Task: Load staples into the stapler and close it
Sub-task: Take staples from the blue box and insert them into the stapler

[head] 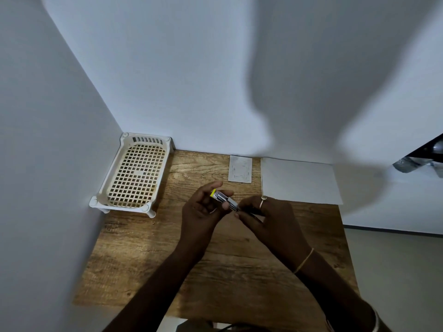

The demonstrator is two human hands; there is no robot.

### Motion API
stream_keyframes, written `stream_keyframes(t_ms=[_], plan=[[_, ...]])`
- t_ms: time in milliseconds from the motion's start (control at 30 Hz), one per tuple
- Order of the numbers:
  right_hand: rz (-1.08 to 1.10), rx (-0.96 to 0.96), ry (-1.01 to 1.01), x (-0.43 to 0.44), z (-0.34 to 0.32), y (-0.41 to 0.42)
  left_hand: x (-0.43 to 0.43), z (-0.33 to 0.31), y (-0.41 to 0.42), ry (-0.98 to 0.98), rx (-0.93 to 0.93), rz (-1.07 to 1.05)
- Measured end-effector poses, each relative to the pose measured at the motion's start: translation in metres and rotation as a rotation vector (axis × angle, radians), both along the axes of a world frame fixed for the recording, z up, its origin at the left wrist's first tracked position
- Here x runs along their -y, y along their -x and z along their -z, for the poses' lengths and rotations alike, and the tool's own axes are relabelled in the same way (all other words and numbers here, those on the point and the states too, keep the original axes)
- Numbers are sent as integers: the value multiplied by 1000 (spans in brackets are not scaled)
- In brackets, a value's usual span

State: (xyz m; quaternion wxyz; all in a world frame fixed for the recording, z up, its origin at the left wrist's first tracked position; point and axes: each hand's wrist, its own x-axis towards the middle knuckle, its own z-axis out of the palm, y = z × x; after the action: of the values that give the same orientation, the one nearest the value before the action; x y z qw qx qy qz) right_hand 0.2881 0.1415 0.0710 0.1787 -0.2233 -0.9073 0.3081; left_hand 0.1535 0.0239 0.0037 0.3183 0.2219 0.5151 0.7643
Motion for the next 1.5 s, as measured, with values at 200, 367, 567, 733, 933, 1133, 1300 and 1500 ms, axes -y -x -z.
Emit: stream_keyframes(t_ms=[200, 367, 567, 733, 933, 1133, 1300, 1500], plan=[[2, -87, -105, 6, -22, 5, -12, -29, -8, -100, 346, 50], [-53, -55, -147, 5, -24, 6, -15, -35, -6, -66, 400, 76], [-56, -58, -251, 8, -28, 6, -15, -39, -5, -77, 439, 96], [-63, -11, -335, 10, -31, 3, -14, -41, -3, -66, 445, 112], [-2, -192, -70, 0, -55, 5, -14, -38, -7, -58, 444, 137], [-195, 163, -22, -34, -82, 18, -15, -39, -14, -6, 423, 184], [-268, 212, -12, -36, -82, 19, -14, -41, -18, 3, 427, 199], [-302, 268, -37, -36, -80, 16, -12, -40, -18, -2, 417, 247]])
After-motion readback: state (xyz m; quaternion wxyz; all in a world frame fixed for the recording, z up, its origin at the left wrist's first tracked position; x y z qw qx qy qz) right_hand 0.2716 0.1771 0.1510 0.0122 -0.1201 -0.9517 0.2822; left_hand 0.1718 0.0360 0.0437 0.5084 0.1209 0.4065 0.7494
